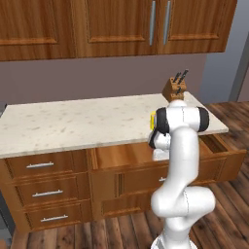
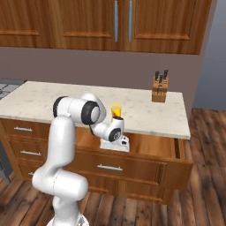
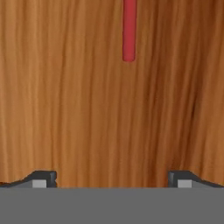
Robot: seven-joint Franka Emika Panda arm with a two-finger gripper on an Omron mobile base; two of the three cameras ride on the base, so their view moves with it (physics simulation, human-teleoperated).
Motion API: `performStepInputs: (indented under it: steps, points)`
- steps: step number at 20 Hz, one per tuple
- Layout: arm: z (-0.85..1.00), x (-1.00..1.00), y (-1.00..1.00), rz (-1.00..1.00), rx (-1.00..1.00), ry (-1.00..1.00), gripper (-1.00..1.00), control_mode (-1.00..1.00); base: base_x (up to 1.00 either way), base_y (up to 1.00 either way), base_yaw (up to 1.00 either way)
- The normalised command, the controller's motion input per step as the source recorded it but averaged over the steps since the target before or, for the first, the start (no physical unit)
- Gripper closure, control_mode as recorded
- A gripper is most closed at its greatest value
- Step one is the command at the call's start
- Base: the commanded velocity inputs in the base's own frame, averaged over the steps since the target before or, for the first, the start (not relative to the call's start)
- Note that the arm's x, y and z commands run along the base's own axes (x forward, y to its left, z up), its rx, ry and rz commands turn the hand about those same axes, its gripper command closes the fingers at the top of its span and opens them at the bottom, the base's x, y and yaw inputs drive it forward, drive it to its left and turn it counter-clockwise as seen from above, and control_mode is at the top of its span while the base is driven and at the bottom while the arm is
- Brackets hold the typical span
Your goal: Pick up the straw from the left drawer and put it inside the smoothie cup.
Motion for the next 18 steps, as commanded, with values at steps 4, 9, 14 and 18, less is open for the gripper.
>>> performStepInputs:
  steps: [4,9,14,18]
  points:
    - [-0.21,-1.00,-0.22,0.03,0.00,0.05,-1.00,-1.00,0.00,0.00,0.00]
    - [-0.04,-1.00,-0.12,0.09,0.00,0.00,-1.00,-1.00,0.00,0.00,0.00]
    - [0.02,-1.00,0.00,0.14,0.00,0.00,-1.00,-1.00,0.00,0.00,0.00]
    - [0.37,-0.96,0.00,0.16,0.00,-0.05,-1.00,-1.00,0.00,0.00,0.00]
